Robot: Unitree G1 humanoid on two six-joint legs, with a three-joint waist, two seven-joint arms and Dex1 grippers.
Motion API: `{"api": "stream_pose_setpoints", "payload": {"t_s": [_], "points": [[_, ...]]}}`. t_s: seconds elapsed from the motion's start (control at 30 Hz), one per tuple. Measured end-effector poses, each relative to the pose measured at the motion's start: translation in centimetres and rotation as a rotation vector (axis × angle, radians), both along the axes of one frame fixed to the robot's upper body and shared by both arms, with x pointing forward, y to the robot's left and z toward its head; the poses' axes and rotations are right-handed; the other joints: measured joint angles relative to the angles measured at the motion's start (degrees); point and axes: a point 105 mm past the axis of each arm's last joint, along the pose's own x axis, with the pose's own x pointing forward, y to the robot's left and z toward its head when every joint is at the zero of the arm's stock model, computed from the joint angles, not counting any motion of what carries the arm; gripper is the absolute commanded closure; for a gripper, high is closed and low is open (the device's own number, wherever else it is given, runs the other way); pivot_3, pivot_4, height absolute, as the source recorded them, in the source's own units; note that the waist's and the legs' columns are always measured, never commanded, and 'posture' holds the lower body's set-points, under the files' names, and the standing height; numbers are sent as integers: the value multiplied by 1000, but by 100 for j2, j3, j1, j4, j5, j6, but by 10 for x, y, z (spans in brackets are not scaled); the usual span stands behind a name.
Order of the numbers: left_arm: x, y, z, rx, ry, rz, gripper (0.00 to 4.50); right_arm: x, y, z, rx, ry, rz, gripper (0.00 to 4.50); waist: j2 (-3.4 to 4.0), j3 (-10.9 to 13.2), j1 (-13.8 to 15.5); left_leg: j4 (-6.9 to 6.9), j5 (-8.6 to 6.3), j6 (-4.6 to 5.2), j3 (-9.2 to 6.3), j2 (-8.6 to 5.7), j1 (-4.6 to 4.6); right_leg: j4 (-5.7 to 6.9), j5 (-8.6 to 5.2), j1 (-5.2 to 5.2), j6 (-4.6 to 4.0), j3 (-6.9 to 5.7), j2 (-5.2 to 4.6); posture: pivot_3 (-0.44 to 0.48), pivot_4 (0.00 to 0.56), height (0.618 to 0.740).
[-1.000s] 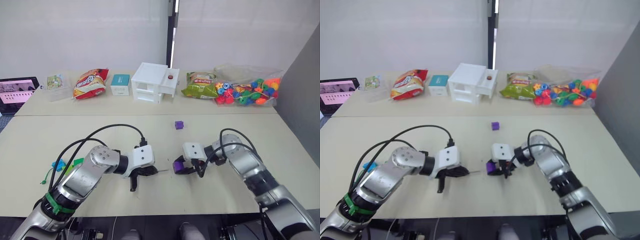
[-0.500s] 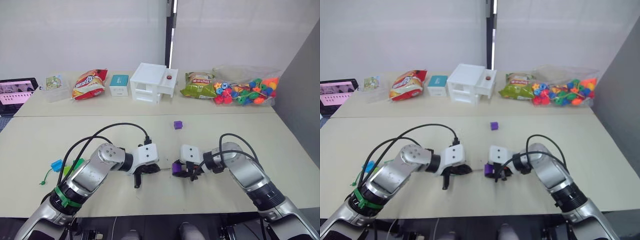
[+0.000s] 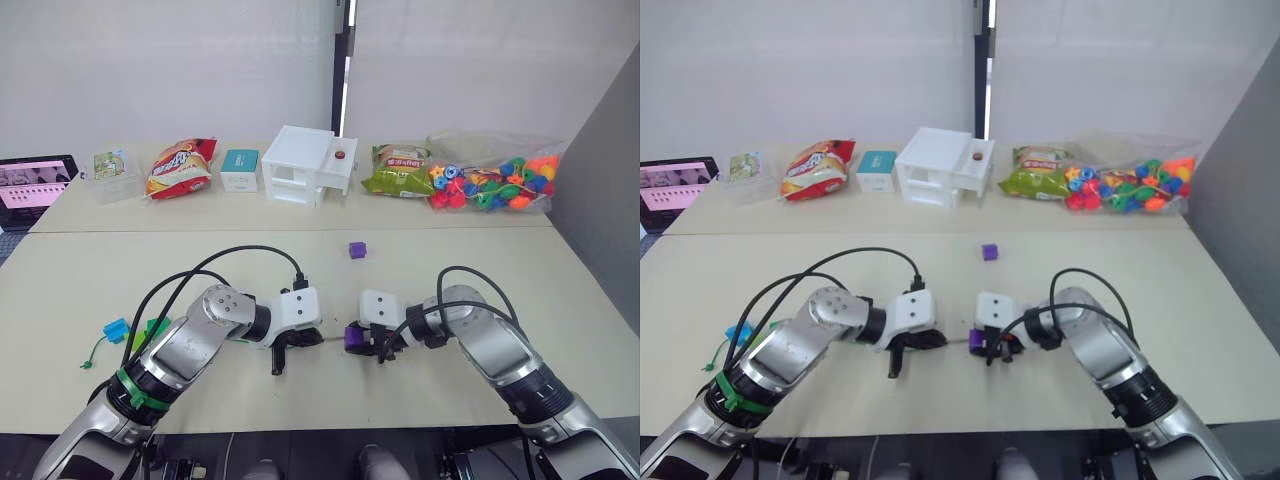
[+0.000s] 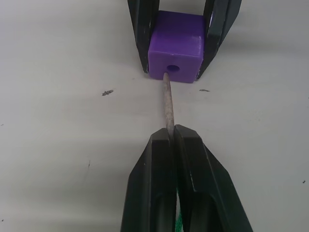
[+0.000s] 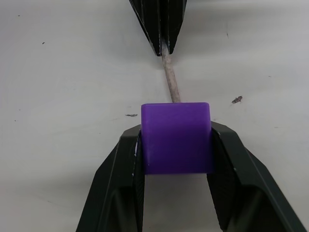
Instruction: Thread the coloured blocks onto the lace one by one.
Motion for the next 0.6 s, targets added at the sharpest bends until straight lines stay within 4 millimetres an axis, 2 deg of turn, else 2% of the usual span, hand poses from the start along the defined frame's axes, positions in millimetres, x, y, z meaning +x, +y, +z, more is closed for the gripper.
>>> {"api": "stream_pose_setpoints", "payload": {"t_s": [0.3, 0.6], "points": [[4, -2, 7, 9, -19, -20, 4500, -1, 0, 0, -8, 2, -18, 3309, 0, 0, 1, 2, 0, 0, 0, -1, 0, -1, 0, 1, 0, 0, 0, 0, 150, 740], [-5, 1, 8, 44, 0, -63, 4500, -5, 8, -1, 3, 0, -2, 3309, 0, 0, -21, 1, 0, 0, -1, 2, -1, 1, 0, -4, 0, 0, 4, 0, 150, 740]]}}
